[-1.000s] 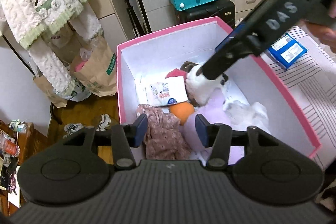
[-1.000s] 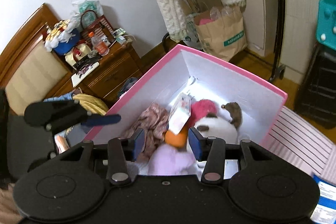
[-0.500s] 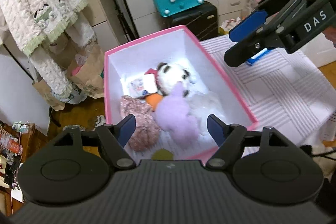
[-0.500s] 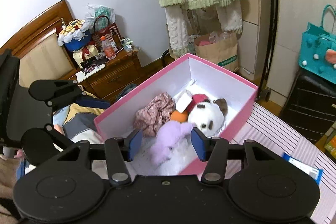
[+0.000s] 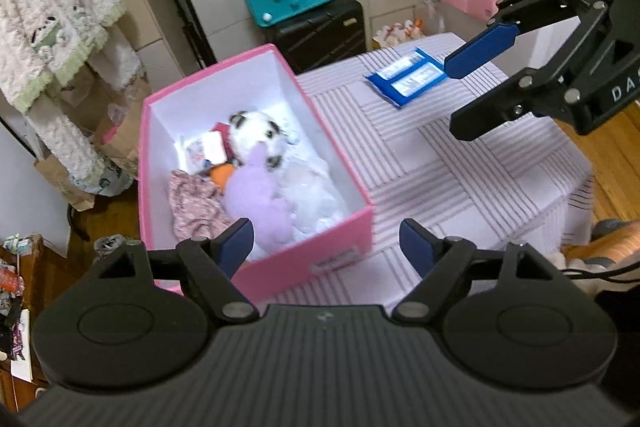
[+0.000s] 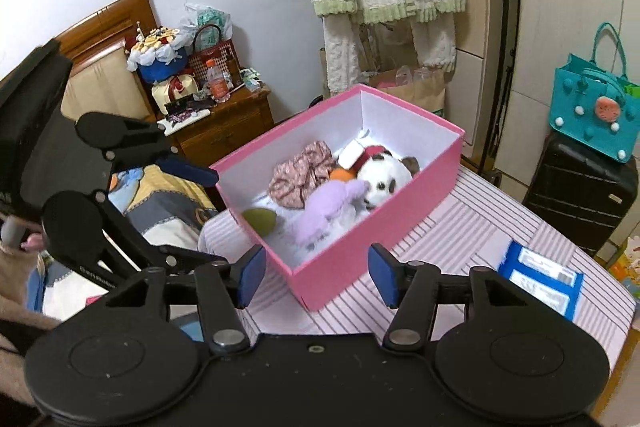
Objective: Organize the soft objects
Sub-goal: 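Move both open tools back toward the blue wet-wipe pack on the table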
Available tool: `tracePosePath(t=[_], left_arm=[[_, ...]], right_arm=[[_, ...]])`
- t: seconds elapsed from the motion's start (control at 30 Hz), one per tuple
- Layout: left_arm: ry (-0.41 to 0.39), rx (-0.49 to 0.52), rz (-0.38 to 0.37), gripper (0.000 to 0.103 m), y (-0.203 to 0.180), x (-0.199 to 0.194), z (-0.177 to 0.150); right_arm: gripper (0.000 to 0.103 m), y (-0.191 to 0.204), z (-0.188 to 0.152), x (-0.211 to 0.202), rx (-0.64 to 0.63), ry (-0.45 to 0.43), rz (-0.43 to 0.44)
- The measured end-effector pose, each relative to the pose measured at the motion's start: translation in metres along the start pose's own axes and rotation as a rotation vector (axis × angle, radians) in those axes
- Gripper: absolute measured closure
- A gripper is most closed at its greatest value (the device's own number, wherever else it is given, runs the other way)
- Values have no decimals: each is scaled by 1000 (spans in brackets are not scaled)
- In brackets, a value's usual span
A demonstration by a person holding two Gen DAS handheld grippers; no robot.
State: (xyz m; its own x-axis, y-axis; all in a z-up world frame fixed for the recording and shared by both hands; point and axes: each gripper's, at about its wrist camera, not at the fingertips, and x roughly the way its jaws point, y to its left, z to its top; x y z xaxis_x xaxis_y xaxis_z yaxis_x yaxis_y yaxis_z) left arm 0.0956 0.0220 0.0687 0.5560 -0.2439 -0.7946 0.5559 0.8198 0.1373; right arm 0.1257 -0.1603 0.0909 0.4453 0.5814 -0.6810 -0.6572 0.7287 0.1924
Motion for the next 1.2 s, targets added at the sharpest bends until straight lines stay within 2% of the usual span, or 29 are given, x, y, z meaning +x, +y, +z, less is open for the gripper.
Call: tracePosePath(t=[0.23, 0.5, 0.63, 0.8, 0.93, 1.03, 1.13, 1.2], left_arm=[[29, 42, -36, 22, -30, 7, -2], [39, 62, -77, 22, -57, 30, 2], [23, 60, -107, 18, -70, 49, 5], [-26, 68, -85, 18, -85, 73, 12], [-62, 34, -88, 18, -93, 89, 20], [-107, -62, -108, 18, -92, 96, 31], [-134, -122, -128, 18, -90, 104, 42], [-153, -145, -127, 17, -88, 111, 51]], right_arm=[[36, -4, -38, -20, -5, -4, -47], [30, -28, -79, -30, 51, 5, -81], [30, -44, -95, -30, 62, 0, -94], [30, -70, -116, -13, 62, 10, -165], [30, -92, -124, -9, 57, -2, -231], [30, -114, -125, -9, 78, -22, -257], [30, -135, -127, -8, 101, -69, -298], [30, -146, -130, -8, 93, -125, -362]])
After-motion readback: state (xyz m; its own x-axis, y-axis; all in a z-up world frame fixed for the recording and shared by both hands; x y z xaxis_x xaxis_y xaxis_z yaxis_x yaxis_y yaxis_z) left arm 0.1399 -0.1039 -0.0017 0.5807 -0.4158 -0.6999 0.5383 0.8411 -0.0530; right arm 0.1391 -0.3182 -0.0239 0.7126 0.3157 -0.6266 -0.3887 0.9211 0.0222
